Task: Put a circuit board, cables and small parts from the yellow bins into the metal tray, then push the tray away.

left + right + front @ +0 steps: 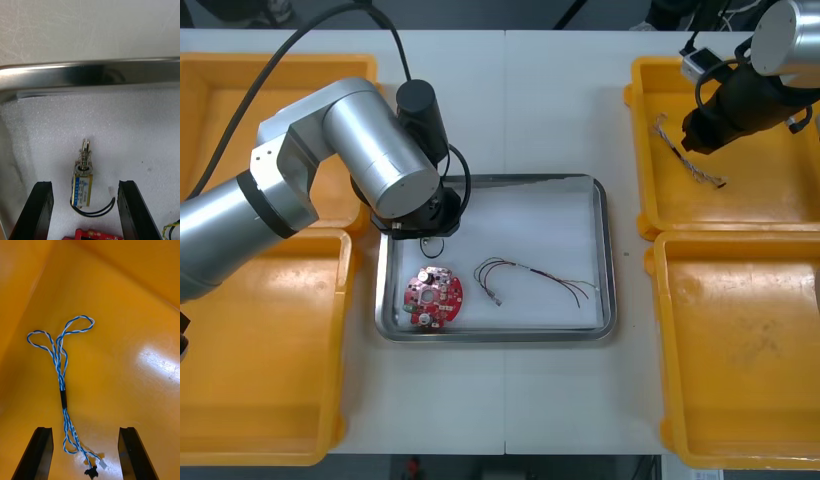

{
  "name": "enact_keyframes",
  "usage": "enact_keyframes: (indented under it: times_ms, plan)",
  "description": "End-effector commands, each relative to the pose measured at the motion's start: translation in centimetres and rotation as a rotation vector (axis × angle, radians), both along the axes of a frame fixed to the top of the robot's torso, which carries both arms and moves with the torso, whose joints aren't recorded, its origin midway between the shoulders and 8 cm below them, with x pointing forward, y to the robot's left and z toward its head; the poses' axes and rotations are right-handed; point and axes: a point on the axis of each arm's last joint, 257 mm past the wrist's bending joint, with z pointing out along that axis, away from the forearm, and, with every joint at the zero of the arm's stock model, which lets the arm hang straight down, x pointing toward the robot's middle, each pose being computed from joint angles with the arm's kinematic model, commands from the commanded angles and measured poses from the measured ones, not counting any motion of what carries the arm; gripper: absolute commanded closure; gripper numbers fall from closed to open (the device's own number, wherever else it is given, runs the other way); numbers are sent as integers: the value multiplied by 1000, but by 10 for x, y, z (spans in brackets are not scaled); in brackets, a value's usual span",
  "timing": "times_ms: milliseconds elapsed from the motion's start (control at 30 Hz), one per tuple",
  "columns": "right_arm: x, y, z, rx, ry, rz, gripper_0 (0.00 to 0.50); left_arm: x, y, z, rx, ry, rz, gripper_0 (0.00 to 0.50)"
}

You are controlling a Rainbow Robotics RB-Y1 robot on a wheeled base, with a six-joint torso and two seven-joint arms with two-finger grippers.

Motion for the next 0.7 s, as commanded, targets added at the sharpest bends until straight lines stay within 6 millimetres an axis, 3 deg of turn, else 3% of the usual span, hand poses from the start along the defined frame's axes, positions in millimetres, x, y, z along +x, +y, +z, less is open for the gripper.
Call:
enact_keyframes:
  times_ms: [33,300,700]
  plan:
    - [14,19,13,-37,-33,67,0,-14,-18,22,-4,0,-67,0]
    - [13,19,-13,-15,2,56,0,-19,-9,61,-32,10,-52,0]
    - [15,26,-19,0,1,57,0,-9,31,118,2,11,-84,0]
